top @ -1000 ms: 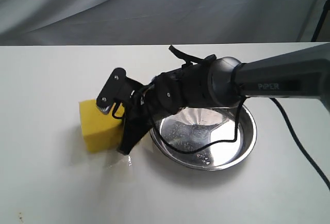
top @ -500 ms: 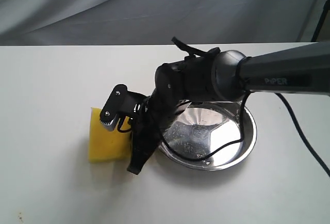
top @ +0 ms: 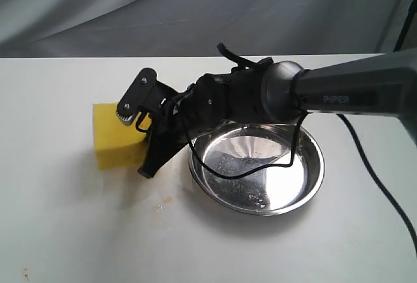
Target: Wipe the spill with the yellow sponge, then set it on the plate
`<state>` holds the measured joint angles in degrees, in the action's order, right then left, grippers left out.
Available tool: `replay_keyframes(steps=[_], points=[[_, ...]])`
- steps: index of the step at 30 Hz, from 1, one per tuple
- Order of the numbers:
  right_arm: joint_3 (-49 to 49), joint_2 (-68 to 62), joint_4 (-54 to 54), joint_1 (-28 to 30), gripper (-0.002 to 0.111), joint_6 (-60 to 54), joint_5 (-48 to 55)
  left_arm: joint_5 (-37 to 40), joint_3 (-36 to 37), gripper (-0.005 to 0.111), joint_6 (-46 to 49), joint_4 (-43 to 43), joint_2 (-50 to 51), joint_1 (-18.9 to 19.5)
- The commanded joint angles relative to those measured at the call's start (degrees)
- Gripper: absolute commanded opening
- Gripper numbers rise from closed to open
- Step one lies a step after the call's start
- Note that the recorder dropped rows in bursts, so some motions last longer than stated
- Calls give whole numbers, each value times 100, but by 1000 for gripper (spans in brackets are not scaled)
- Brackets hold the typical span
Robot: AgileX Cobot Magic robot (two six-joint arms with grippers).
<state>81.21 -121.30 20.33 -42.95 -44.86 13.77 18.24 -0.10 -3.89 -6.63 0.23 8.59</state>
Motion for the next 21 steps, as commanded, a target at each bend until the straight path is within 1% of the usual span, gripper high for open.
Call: replay_keyframes(steps=[1,4,5,11,14,18,19,21], points=[[295,-355,62,96,0,25,1038,-25,10,0,-22,3,-23,-32],[325,-319,-171,95,0,13,2142,-25,10,0,-22,3,-23,-32],[325,-283,-242,95,0,-28,2713,-25,10,0,-22,3,-23,-32],[325,42,-131,95,0,-16,3753,-25,10,0,-22,3,-23,-21],[325,167,-96,95,0,-16,3950,-25,10,0,-22,3,-23,-21],[325,359,-43,107,0,325,3309,-25,10,0,-22,3,-23,-21],[325,369,-29,107,2,325,3294,-25,10,0,-22,3,-23,-21],[325,369,-29,95,11,401,3382,-25,10,0,-22,3,-23,-21]])
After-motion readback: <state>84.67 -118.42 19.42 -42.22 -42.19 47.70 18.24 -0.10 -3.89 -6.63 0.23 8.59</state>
